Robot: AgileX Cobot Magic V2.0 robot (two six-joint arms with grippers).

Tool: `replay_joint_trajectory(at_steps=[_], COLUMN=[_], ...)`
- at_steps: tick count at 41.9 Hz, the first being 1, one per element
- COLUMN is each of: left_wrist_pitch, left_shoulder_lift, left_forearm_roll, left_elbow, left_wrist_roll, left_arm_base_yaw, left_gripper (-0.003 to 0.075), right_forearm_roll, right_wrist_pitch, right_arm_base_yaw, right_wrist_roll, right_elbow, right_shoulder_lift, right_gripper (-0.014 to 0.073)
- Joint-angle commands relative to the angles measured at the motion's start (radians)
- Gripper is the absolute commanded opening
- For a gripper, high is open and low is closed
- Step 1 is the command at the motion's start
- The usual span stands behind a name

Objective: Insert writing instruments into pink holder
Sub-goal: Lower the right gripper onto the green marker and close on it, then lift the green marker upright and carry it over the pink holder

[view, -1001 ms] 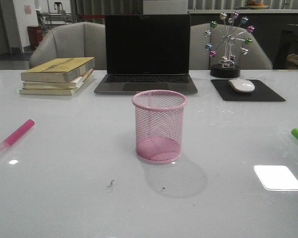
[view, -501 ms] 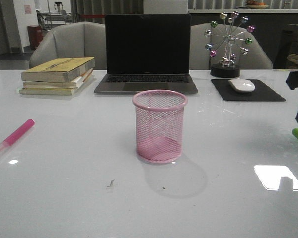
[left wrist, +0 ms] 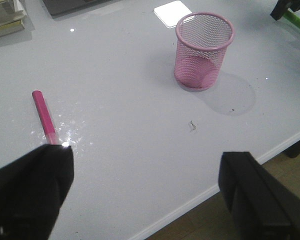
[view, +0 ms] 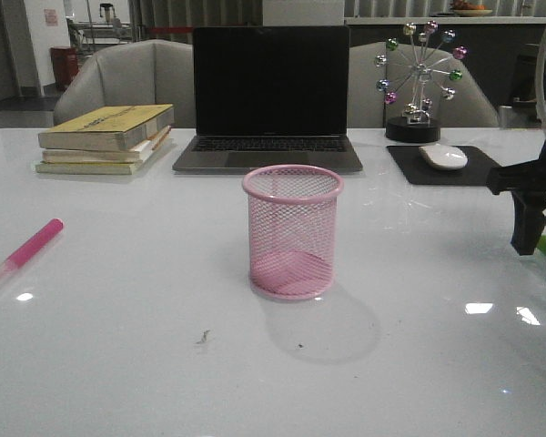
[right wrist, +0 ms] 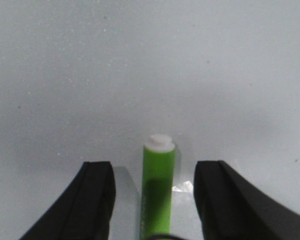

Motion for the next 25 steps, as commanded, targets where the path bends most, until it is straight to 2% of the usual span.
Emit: replay_joint_trajectory(at_steps=[1,9,16,22,25], left_wrist_pitch=[-0.076,-0.076,-0.076,-0.072,-0.072], left_shoulder_lift=[0.005,0.005,0.005,0.005,0.005], left_forearm_roll=[-0.008,-0.008,-0.007,-0.007,-0.007], left_elbow=[-0.026,-0.026,-0.026,-0.026,-0.026], left_wrist_roll=[-0.004,-0.004,-0.004,-0.004,-0.004], left_arm_base_yaw=[-0.007,-0.007,-0.007,-0.007,-0.007], left_gripper=[0.0635,0.0635,0.0635,0.0635,0.0635], right_forearm_roll=[-0.026,-0.032,-0.032,-0.032,-0.032], right_wrist_pitch=[-0.015,0.016,0.056,0.086,0.085], right_arm_base_yaw=[-0.006,-0.006,-0.006,-0.006,-0.006], right_wrist_roll=[-0.018,-0.018,-0.018,-0.018,-0.018], right_elbow=[-0.045,-0.067,-0.077,-0.083,-0.083], right_shoulder_lift=[-0.04,-0.025,-0.017,-0.006,-0.009], right_gripper=[0.043,0.0413,0.0338,0.0313,0.0267])
